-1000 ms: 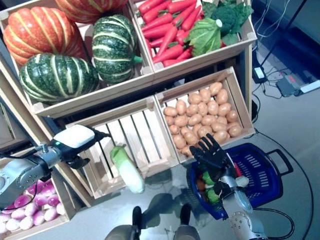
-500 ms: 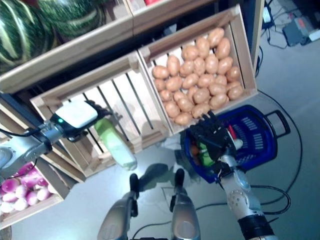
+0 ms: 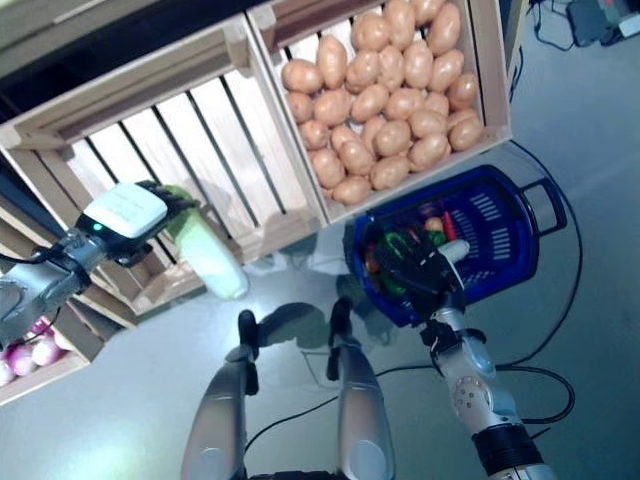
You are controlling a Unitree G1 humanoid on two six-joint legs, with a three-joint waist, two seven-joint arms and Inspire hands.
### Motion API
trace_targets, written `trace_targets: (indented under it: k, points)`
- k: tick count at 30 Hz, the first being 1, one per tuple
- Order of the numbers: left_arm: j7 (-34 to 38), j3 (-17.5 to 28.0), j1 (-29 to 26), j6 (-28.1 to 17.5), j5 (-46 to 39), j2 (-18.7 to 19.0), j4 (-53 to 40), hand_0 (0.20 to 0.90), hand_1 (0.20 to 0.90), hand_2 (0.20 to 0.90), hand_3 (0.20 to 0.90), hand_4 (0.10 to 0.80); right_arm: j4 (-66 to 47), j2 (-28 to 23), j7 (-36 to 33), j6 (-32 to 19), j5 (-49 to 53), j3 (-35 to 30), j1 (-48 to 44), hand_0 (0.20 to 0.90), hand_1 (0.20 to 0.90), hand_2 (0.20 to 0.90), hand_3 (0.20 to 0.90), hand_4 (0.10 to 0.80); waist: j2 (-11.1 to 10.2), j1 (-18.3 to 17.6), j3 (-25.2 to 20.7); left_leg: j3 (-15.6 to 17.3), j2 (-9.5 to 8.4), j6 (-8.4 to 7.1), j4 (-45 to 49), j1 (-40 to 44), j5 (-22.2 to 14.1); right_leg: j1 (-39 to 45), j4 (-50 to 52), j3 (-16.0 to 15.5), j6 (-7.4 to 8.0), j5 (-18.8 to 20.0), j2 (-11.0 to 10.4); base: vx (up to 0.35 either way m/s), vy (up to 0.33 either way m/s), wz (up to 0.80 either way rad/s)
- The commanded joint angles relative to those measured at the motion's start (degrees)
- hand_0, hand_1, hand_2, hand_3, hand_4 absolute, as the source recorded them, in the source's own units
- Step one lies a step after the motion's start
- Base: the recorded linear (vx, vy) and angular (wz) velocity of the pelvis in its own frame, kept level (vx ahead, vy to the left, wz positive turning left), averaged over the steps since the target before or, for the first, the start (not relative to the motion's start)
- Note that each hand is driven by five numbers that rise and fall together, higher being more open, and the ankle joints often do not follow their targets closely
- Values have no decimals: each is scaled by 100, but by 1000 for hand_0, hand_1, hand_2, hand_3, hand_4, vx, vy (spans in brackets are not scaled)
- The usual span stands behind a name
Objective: Put vegetables into the basket
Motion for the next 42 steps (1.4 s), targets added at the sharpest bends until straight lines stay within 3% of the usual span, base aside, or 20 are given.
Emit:
trace_targets:
  k: [1,16,22,42]
  points:
    - [389,414,-641,281,-387,201,-114,900,900,900,900,800,-746,-369,268,-621,96,-181,-242,900,900,900,900,800,-131,-69,0,84,8,-51,449,-551,148,362,254,-19,-42,-508,125,-49,30,-4]
    - [1434,348,-995,562,27,99,625,900,900,900,900,800,-757,-399,160,-609,-35,-154,-389,900,900,900,900,800,-236,-101,0,53,-8,-30,794,-1122,58,-303,685,110,25,-521,-66,-12,34,-1]
    - [1640,118,-1363,785,182,71,787,900,900,900,900,800,-800,-389,-38,-643,-101,-103,-516,900,900,900,900,800,-263,-97,0,-1,-18,-14,913,-1409,27,-640,884,135,37,-529,-141,-41,12,3]
    - [910,-519,-2008,458,259,-40,1024,900,900,900,900,800,-653,-391,-96,-683,-167,-2,-736,900,900,900,900,800,-347,-113,0,-24,-2,-17,762,-1628,87,-877,685,71,122,-328,-207,-12,1,2]
